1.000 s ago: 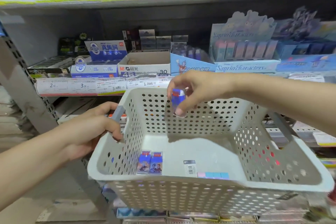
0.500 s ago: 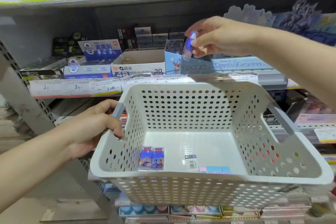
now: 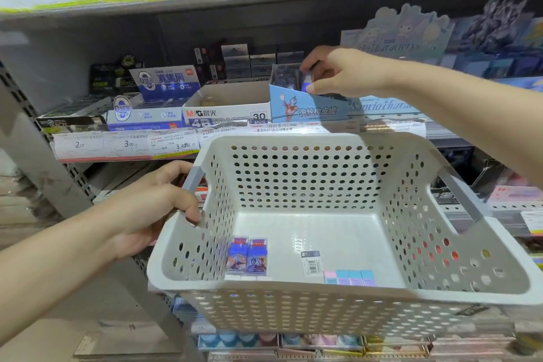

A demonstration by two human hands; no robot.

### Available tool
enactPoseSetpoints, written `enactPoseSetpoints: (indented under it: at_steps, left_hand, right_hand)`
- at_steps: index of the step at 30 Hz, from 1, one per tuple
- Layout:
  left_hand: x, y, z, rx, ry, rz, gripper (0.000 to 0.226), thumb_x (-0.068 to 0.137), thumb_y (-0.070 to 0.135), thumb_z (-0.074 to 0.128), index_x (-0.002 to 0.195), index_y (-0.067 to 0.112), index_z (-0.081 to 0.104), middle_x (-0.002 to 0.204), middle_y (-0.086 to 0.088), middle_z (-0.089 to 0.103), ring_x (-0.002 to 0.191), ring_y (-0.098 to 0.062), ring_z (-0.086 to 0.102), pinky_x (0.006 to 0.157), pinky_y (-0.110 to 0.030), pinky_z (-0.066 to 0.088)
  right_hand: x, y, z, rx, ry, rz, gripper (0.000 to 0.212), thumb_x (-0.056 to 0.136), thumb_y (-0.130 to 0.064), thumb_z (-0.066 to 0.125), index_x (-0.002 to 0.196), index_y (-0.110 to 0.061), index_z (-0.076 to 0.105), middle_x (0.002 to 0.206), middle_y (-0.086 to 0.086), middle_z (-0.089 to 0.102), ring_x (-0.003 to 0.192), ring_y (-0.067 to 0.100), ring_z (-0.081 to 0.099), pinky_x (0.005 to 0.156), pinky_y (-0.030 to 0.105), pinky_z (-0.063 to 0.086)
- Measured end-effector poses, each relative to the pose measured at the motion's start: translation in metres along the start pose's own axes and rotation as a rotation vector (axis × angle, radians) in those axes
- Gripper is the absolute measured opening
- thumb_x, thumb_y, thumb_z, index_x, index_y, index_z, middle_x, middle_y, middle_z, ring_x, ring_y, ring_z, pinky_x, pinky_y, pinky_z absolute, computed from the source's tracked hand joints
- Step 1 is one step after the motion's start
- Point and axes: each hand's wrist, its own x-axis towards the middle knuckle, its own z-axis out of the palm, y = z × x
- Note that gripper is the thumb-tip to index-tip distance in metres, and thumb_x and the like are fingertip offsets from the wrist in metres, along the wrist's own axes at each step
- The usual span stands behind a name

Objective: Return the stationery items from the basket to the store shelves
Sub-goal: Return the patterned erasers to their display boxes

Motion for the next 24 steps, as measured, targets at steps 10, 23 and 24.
enactPoseSetpoints:
  at_steps: [10, 23, 24]
  left_hand:
    - [0.0017, 0.0024, 0.0033, -0.026, 0.007, 0.002, 0.051, 0.044, -0.005, 0.056, 0.087, 0.021, 0.059, 0.071, -0.017, 0.066, 0.072, -0.035, 0.062, 0.083, -0.062, 0.046]
    - [-0.002, 0.0005, 0.0044, -0.024, -0.025, 0.033, 0.053, 0.043, -0.005, 0.055, 0.09, 0.019, 0.058, 0.062, -0.013, 0.065, 0.058, -0.03, 0.062, 0.074, -0.048, 0.051]
    - [-0.0024, 0.0004, 0.0043, -0.021, -0.025, 0.033, 0.054, 0.043, -0.005, 0.056, 0.091, 0.019, 0.058, 0.063, -0.013, 0.066, 0.059, -0.03, 0.062, 0.075, -0.049, 0.051]
  right_hand:
    - [-0.0019, 0.0052, 0.0022, -0.047, -0.005, -0.027, 0.036, 0.093, -0.022, 0.051, 0.129, -0.019, 0.051, 0.108, -0.001, 0.061, 0.097, 0.017, 0.057, 0.077, 0.022, 0.041]
    - [0.0027, 0.0058, -0.003, -0.237, 0.029, -0.157, 0.038, 0.091, -0.02, 0.06, 0.129, -0.017, 0.056, 0.128, 0.003, 0.057, 0.091, 0.013, 0.052, 0.079, 0.021, 0.039]
    - [0.003, 0.0057, -0.0032, -0.248, 0.032, -0.16, 0.039, 0.091, -0.02, 0.06, 0.129, -0.016, 0.057, 0.128, 0.003, 0.058, 0.091, 0.012, 0.052, 0.078, 0.02, 0.038]
